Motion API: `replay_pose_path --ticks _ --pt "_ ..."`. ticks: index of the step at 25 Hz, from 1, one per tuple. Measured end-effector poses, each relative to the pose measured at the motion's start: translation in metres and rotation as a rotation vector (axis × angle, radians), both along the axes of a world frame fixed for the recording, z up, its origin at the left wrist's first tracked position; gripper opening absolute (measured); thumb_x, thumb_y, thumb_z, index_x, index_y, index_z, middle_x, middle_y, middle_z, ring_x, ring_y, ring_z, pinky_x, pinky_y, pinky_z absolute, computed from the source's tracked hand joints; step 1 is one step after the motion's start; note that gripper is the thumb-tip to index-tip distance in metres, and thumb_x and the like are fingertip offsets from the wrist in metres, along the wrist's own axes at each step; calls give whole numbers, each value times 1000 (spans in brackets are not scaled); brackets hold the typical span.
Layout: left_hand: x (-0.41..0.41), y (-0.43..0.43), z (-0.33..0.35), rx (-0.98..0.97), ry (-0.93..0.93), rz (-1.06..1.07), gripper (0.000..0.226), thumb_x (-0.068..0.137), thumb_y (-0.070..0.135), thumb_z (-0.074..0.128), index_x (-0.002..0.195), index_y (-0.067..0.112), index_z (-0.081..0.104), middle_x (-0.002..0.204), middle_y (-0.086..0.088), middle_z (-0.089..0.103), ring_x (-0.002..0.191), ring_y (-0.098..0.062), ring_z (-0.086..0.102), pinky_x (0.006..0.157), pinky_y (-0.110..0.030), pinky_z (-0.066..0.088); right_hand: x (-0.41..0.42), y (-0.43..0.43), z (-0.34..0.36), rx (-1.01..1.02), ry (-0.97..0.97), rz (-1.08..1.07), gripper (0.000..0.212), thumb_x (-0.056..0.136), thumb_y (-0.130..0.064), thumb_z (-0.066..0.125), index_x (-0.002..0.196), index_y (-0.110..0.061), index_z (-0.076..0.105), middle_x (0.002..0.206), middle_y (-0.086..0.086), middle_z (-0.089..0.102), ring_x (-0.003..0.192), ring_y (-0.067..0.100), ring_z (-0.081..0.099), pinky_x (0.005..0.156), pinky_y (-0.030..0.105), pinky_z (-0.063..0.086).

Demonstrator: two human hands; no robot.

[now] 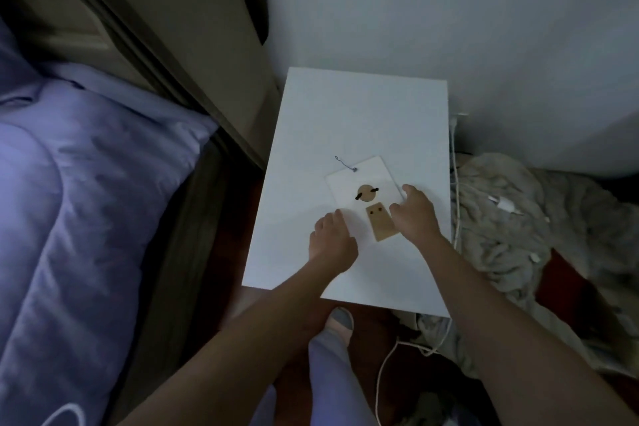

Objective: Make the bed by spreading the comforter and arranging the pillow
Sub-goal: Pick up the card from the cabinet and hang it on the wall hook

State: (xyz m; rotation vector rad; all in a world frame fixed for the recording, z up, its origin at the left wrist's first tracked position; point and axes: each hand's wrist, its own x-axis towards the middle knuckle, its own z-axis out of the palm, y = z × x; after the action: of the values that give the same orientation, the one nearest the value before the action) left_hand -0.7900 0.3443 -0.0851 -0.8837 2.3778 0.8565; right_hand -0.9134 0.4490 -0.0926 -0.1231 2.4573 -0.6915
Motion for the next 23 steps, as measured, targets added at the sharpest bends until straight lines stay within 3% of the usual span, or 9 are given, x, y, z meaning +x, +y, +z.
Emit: replay_pose_path --ticks 4,8,10,12,14,16,19,21,23 --pt "-16 15 -2 8 95 143 60 94 22 44 147 9 18 146 -11 39 131 -31 38 108 -41 35 2 -6 -17 58 37 -10 46 85 -18 48 130 -7 47 131 15 47 117 34 49 90 40 46" --pt "-35 14 4 129 130 569 64 87 40 57 138 9 33 131 -12 53 120 -30 52 97 -37 43 -4 -10 -20 45 -12 -90 46 82 -34 47 119 -8 56 114 18 56 105 38 55 86 40 45" --pt "-40 1 1 160 104 682 65 83 50 59 131 9 45 125 -10 59 118 -30 54 95 -35 44 -5 -10 -17 22 -40 -111 42 84 -36 51 116 -10 54 113 17 56 104 37 55 89 41 46" --pt "-40 -17 -6 185 92 655 53 85 54 53 110 8 62 110 -10 66 109 -30 59 89 -34 47 -7 -14 -10 -98 -56 -142 32 83 -33 56 107 -11 52 108 15 58 97 33 58 85 42 50" --pt "-39 -34 -5 278 141 680 43 86 53 55 88 11 65 95 -9 68 98 -30 64 83 -33 52 -11 -23 3 -198 -37 -149 30 77 -29 59 101 -11 52 105 12 59 89 28 61 75 38 53" --pt "-40 -49 11 457 232 776 36 85 44 62 97 10 66 102 -9 69 97 -28 66 83 -38 57 -17 -35 26 -261 8 -125 33 70 -28 58 99 -11 56 102 9 62 82 21 62 65 32 54" --pt "-51 -80 65 704 419 795 25 90 28 62 106 10 59 107 -6 67 95 -23 66 73 -33 56 -30 -53 89 -400 52 -88 14 80 -13 57 94 -13 56 98 5 62 76 11 59 54 20 42" --pt "-65 -104 119 753 537 681 23 91 26 60 108 12 54 101 -2 67 88 -20 67 64 -30 56 -46 -64 137 -489 87 -39 22 83 -13 58 105 -19 57 109 4 59 82 7 56 58 14 37" --pt "-81 -128 177 713 665 540 18 92 25 60 104 14 53 96 -1 67 86 -22 68 62 -34 58 -59 -73 191 -562 146 57 44 84 -21 64 126 -23 51 121 1 51 94 9 53 66 12 40"
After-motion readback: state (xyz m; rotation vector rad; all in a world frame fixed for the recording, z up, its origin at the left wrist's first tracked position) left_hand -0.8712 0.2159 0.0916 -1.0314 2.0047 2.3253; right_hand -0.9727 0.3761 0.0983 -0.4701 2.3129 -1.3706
